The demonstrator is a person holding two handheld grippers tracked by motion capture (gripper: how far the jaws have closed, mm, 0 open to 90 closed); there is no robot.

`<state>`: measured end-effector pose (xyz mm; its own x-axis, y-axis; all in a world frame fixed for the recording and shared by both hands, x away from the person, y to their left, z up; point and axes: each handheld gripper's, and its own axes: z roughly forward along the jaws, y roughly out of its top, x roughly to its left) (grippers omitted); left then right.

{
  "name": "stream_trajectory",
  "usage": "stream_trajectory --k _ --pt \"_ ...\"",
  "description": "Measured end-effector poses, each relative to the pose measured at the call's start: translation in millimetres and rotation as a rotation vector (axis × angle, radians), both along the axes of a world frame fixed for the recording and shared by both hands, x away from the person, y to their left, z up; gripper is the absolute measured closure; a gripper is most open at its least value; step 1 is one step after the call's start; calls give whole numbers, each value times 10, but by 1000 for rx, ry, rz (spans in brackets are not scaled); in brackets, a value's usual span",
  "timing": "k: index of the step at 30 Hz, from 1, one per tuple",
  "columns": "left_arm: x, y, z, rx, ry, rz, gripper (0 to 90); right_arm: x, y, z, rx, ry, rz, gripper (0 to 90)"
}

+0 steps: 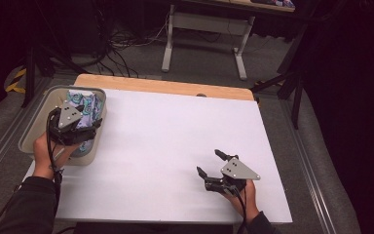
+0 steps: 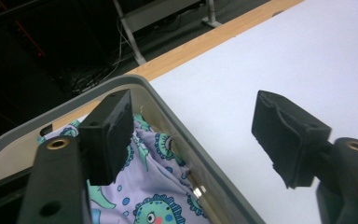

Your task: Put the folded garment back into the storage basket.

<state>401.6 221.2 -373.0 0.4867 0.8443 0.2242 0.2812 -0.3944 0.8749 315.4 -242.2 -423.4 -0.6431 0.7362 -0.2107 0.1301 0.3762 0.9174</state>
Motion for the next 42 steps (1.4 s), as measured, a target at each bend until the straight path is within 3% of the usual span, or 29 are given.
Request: stream_trajectory --k 1,9,14,21,30,42 --pt "-2 -24 -1 15 -7 6 263 -2 0 2 -2 -2 -3 169" --pt "-32 -112 -11 -22 -21 -18 166 -4 11 -1 0 7 15 142" --pt "-89 -170 -10 -63 -50 -40 153 -16 9 5 19 3 24 142" --pt "-152 -256 -1 -86 -72 -72 124 -21 16 14 23 7 30 123" --pt "-254 -389 -47 -122 -76 -140 99 -40 24 29 20 0 39 127" --pt "-394 -567 -128 -99 -86 -213 84 -43 48 25 12 5 49 127"
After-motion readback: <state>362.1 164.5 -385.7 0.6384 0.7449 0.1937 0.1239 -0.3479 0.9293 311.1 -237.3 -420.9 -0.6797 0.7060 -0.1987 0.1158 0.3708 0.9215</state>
